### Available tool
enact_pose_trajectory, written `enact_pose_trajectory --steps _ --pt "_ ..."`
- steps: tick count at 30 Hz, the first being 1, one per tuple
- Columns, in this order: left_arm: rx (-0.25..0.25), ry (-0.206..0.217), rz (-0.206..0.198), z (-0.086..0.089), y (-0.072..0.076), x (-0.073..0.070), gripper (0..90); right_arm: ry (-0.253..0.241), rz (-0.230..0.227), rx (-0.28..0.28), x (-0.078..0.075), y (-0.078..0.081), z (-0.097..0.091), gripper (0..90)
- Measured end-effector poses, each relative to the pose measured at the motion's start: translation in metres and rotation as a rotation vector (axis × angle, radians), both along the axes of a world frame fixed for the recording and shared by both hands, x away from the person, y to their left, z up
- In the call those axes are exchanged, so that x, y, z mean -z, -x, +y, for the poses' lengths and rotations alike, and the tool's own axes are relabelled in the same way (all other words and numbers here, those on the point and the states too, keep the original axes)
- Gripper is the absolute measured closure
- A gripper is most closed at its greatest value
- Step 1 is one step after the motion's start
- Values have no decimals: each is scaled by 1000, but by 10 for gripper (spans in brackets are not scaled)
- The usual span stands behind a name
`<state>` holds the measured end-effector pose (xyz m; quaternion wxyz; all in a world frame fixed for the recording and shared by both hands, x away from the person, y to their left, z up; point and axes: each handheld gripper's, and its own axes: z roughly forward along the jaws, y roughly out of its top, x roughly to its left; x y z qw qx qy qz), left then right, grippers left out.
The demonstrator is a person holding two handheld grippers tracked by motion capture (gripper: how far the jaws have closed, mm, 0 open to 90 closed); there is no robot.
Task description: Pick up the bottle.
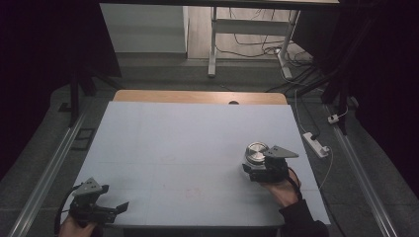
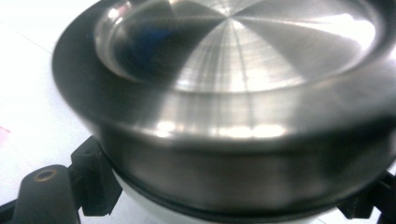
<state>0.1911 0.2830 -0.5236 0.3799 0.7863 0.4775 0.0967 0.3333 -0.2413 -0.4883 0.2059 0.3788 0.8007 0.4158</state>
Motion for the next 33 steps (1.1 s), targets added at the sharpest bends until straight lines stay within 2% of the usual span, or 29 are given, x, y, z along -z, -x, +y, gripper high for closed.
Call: enact_pose_trajectory --steps 14,20,33 --pt "0 -2 2 0 0 0 0 -16 -10 -71 -6 9 20 151" --pt "1 -1 5 0 -1 0 0 -38 -7 -119 -8 14 34 151" --pt "0 -5 4 -1 0 0 0 -39 -18 -207 -10 23 62 151"
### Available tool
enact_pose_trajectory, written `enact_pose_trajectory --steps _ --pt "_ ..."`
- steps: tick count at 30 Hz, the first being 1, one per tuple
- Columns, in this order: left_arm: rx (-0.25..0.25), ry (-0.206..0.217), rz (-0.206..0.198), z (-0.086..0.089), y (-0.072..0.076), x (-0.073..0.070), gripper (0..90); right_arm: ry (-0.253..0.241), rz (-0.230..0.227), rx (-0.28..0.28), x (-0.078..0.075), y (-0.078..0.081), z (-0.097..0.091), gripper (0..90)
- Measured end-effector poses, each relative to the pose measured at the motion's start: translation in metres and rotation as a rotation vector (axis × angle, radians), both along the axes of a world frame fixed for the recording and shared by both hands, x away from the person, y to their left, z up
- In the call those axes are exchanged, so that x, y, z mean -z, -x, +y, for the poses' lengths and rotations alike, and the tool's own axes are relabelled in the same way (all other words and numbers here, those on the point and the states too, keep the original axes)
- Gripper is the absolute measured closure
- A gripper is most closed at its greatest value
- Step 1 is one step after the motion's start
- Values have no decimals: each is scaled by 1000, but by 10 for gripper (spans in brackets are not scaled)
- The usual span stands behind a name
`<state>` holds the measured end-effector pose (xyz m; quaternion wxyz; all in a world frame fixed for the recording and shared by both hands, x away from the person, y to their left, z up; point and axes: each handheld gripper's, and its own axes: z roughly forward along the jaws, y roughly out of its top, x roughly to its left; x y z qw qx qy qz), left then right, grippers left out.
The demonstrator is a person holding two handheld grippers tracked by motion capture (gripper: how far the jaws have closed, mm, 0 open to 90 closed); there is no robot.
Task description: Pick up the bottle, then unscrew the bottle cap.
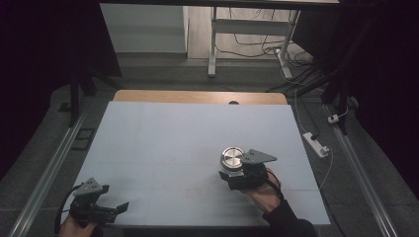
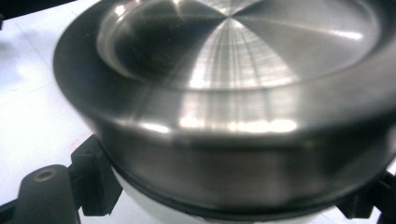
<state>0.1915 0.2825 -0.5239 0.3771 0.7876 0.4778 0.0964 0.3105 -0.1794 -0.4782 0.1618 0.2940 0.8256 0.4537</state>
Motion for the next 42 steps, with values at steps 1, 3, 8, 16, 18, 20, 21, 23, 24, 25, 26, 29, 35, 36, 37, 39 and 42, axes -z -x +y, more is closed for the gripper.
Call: enact_pose_trajectory --steps 1,3,8,16,18,20,21,23,24,25,26,29,35,36,37,39,42 --pt "0 -1 0 0 0 0 0 0 -2 -4 0 1 2 151" --pt "0 -1 0 0 0 0 0 1 0 -17 0 2 7 151" --pt "-1 -1 -3 0 0 0 0 6 2 -46 1 4 17 151" --pt "-4 -2 -4 0 0 0 0 5 1 -83 4 7 35 151" --pt "-4 -3 -4 0 0 0 0 6 0 -87 4 8 36 151" --pt "-4 -3 -5 0 0 0 0 7 5 -105 5 9 43 151" --pt "-4 -4 -4 0 0 0 0 8 2 -110 5 10 45 151" --pt "-3 -5 -4 0 0 0 0 9 2 -121 6 11 49 151" --pt "-3 -6 -4 -1 0 0 0 10 1 -127 7 12 51 151" --pt "-3 -6 -4 -1 0 0 0 12 1 -131 7 13 53 151" --pt "-3 -7 -4 -1 0 0 0 16 0 -139 8 13 55 151" --pt "-2 -9 -5 -1 0 0 0 18 1 -147 9 14 59 151" --pt "-4 -11 -5 -1 1 0 0 21 1 -171 10 18 67 151" --pt "-4 -11 -5 -1 1 0 0 22 2 -172 10 18 68 151" --pt "-11 -16 -7 -1 1 -1 0 22 1 -173 10 18 68 151" --pt "-13 -17 -5 -2 1 -1 0 19 1 -175 9 19 68 151" --pt "-7 -14 3 -2 0 -1 0 11 -1 -179 8 18 68 151"
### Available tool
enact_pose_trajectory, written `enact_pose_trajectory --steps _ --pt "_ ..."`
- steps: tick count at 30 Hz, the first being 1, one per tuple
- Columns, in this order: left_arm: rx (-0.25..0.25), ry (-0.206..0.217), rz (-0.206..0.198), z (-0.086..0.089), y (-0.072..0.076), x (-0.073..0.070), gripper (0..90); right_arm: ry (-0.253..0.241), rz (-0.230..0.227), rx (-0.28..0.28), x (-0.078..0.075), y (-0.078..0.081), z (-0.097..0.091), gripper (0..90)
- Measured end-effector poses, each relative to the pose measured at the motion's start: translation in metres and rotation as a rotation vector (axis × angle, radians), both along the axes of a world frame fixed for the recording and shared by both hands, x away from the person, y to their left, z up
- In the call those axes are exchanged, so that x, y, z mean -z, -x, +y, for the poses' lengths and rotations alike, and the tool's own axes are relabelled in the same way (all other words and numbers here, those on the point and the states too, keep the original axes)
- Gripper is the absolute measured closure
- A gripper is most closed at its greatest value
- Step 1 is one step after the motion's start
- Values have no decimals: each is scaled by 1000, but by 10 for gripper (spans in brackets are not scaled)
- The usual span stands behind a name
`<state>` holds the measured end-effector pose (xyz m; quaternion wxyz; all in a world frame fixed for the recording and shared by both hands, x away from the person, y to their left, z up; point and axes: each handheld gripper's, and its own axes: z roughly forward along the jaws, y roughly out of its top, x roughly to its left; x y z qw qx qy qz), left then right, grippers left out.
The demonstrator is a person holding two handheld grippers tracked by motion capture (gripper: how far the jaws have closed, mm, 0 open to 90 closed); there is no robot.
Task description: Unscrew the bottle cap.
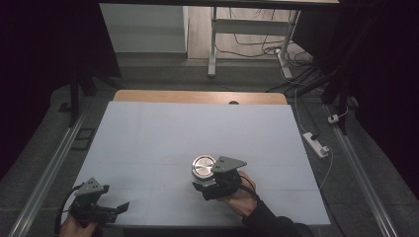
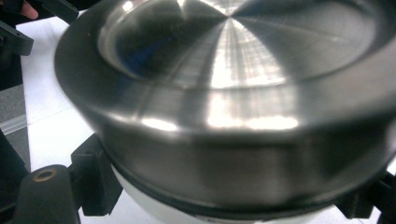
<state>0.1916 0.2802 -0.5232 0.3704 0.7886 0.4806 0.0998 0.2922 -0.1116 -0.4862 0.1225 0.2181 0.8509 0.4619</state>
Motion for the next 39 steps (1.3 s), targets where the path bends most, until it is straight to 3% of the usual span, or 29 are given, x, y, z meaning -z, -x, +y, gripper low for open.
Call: enact_pose_trajectory --steps 9,14,20,24,28,32,37,39 --pt "14 23 -56 0 -2 -7 0 -4 2 -1 -1 0 1 151" --pt "87 54 -125 -7 -6 -10 0 -1 1 -5 -2 0 2 151" --pt "157 112 -160 -18 -16 -15 0 1 -1 -11 -2 0 3 151" --pt "184 102 -167 -27 -20 -18 0 5 -2 -11 -2 1 4 151" --pt "232 40 -139 -44 -27 -19 0 6 -4 -13 -2 1 3 151" --pt "262 41 -138 -54 -33 -22 0 5 -5 -12 -3 0 3 151" --pt "288 59 -166 -65 -42 -31 0 9 -4 -13 -2 0 3 151" --pt "299 44 -179 -70 -47 -34 0 10 -4 -14 -2 0 3 151"
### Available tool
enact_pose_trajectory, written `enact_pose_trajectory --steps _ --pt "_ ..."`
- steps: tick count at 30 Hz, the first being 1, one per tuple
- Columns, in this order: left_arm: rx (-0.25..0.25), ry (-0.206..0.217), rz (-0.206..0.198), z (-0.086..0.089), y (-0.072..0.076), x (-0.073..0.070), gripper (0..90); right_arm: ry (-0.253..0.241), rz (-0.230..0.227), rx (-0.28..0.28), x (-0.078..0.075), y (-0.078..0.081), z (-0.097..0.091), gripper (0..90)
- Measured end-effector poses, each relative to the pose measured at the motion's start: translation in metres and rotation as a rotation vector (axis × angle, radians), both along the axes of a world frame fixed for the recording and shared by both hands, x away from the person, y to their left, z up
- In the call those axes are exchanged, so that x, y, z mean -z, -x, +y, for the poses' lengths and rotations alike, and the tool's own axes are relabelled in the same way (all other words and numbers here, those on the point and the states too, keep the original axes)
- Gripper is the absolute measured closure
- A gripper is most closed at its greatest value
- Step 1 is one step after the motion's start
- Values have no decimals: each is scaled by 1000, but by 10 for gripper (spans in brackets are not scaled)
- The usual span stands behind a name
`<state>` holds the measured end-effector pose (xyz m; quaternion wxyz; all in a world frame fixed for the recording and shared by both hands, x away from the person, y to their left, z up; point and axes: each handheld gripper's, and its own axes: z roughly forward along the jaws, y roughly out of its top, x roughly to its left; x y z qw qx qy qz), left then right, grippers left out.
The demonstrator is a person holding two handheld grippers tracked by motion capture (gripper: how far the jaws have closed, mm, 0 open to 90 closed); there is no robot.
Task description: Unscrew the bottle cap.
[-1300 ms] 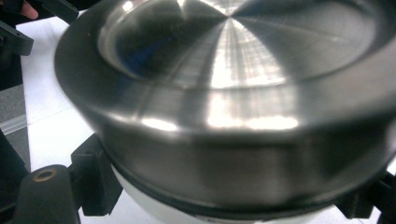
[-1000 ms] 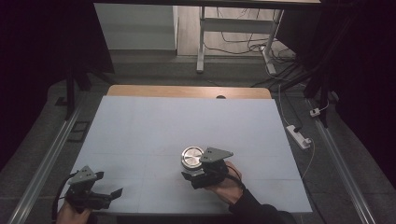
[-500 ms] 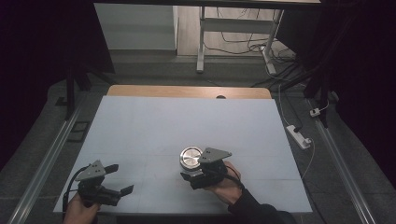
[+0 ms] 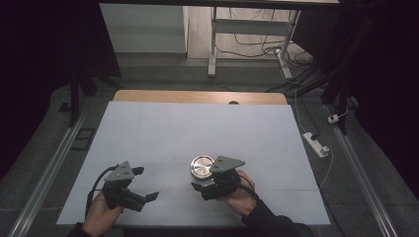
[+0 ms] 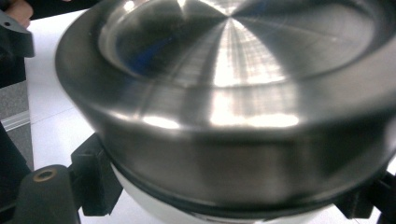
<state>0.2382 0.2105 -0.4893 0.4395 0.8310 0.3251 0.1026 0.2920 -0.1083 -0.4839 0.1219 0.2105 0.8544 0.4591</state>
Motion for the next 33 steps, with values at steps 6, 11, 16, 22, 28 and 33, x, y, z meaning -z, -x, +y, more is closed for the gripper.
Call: enact_pose_trajectory --steps 6,11,16,22,28,33 --pt "45 -38 -26 -15 -11 -6 0 2 -1 -3 0 -1 -1 151" --pt "62 -54 -49 -26 -21 -13 0 4 -2 -4 0 -2 -2 152" --pt "90 -21 -62 -34 -32 -21 1 9 1 -9 1 -2 -1 151" --pt "150 -7 -85 -49 -41 -27 1 14 -6 -23 1 -2 0 151" --pt "226 -4 -97 -62 -49 -32 1 17 -5 -47 1 -2 0 152" --pt "326 9 -103 -72 -56 -35 1 18 2 -92 0 -3 1 151"
